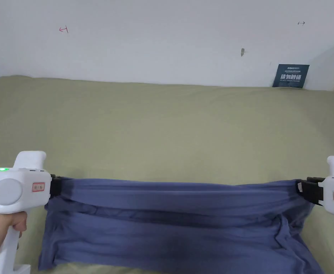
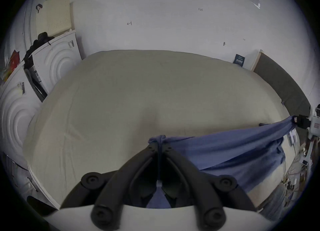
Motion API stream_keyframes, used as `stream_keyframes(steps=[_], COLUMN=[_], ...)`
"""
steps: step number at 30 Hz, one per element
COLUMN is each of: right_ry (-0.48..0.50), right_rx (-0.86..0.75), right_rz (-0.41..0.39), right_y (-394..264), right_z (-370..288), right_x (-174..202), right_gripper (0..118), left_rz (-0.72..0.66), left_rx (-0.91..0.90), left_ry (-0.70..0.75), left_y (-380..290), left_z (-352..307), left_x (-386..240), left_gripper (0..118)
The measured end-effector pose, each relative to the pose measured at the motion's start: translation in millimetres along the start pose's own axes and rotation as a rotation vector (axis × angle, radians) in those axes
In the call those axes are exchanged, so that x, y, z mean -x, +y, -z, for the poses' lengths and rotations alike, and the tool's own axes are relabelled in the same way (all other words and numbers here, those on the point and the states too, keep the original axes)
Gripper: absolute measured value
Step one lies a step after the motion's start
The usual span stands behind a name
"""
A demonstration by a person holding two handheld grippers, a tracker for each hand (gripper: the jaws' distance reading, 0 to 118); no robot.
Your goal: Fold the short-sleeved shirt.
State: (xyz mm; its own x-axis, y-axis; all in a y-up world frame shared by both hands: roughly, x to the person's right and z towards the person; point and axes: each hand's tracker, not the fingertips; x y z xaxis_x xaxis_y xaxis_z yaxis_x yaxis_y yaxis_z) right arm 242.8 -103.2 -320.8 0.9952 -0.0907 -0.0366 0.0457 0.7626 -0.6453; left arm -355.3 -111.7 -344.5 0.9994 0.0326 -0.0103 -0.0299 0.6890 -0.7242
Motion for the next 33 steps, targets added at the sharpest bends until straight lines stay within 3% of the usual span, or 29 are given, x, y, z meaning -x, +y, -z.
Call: stream_keyframes(steps=[10, 17, 18, 19, 20, 21, 23, 27, 28, 29, 30, 31, 33], right_ry=[0.007, -0.012, -0.014, -0.022, -0.032, -0.036, -0.036, -0.065, -0.075, -0.078, -0.090, -0.098, -0.068], right_rx=[0.077, 0.131, 0.131, 0.133, 0.145, 0.156, 0.109, -0.026, -0.077, -0.128, -0.164, -0.231, -0.238], right_rz=[-0.022, -0.011, -0.009, -0.005, 0.015, 0.022, 0.030, -0.012, -0.028, -0.045, -0.054, -0.046, -0.056], right_y=[-91.4, -116.6, -116.7, -115.4, -112.9, -111.3, -106.0, -86.2, -81.5, -77.6, -74.9, -76.1, -74.0], right_z=[-24.0, 3.3, 4.7, 5.5, 3.3, 1.5, -6.4, -21.4, -25.5, -30.8, -32.4, -35.0, -39.4], right_x=[0.3, -4.9, -5.1, -4.8, -2.5, 0.4, 8.0, 42.0, 53.8, 68.7, 80.0, 91.4, 111.6], right_gripper=[1, 4, 18, 64, 101, 116, 117, 105, 79, 42, 0, 0, 0], left_rz=[0.074, 0.000, -0.008, -0.021, -0.021, -0.024, -0.026, -0.042, -0.037, -0.033, -0.026, -0.034, -0.039], left_rx=[-0.006, 0.047, 0.047, 0.043, 0.047, 0.056, -0.015, -0.065, -0.084, -0.116, -0.147, -0.180, -0.211], left_ry=[0.014, -0.002, -0.008, -0.012, -0.008, 0.006, 0.029, 0.066, 0.074, 0.086, 0.081, 0.075, 0.084], left_y=[-89.7, -110.1, -110.1, -109.5, -108.0, -106.5, -102.7, -91.0, -88.1, -85.1, -82.3, -81.8, -79.7], left_z=[-26.4, 5.5, 7.8, 8.1, 7.8, 7.8, -3.5, -25.9, -31.9, -39.1, -44.9, -49.7, -55.7], left_x=[-1.0, 13.8, 16.0, 16.9, 17.1, 16.6, 16.1, 1.4, -3.2, -10.9, -17.7, -23.3, -28.0], left_gripper=[3, 4, 20, 72, 111, 118, 118, 107, 99, 82, 47, 0, 0])
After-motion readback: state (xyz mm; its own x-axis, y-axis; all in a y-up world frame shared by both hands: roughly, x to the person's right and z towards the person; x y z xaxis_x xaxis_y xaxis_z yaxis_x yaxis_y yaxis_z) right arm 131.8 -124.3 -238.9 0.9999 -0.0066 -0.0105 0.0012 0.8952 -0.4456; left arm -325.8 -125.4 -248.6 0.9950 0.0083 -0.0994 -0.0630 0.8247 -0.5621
